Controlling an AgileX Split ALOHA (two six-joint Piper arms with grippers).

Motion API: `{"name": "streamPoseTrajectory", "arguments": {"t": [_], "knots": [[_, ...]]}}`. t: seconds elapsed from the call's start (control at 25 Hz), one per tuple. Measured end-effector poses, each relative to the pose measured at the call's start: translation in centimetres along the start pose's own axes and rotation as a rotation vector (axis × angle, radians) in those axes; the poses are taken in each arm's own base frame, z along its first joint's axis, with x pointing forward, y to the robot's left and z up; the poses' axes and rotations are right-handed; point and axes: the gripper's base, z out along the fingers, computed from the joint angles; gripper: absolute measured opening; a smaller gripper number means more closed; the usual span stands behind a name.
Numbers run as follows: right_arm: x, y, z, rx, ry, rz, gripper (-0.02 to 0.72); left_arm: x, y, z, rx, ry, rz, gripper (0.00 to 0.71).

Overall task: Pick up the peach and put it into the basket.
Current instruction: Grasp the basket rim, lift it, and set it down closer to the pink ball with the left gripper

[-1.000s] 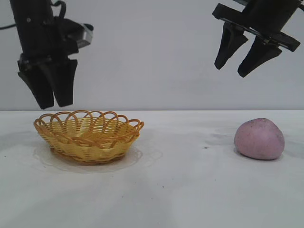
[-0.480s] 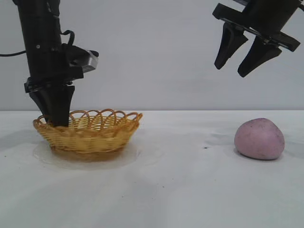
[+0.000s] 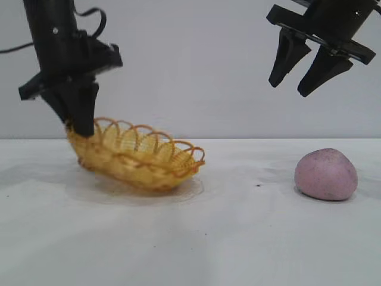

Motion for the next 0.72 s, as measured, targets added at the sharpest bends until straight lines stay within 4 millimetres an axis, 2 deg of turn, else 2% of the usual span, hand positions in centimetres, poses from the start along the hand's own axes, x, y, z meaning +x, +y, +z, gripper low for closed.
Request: {"name": "streamPoseTrajectory", "arguments": {"t": [0.2,0.4,0.52,0.72], "knots": [[0.0,0.0,0.0,0.0,0.0,0.0,0.353,0.5,-1.6,-2.6,0.082,-0.068,-0.052,0.0],[0.0,0.0,0.0,0.0,0.0,0.0,0.353,2.8,-2.4,-3.5,0.116,-0.145,-0.098,0.0],[0.0,0.0,0.0,0.0,0.0,0.001,0.353,4.8,-2.4,-2.7,0.137,-0.181,-0.158,0.0],[0.0,0.0,0.0,-0.002,0.001,0.002,0.353,7.0,-2.0,0.4,0.211,-0.184,-0.301,0.0]]}}
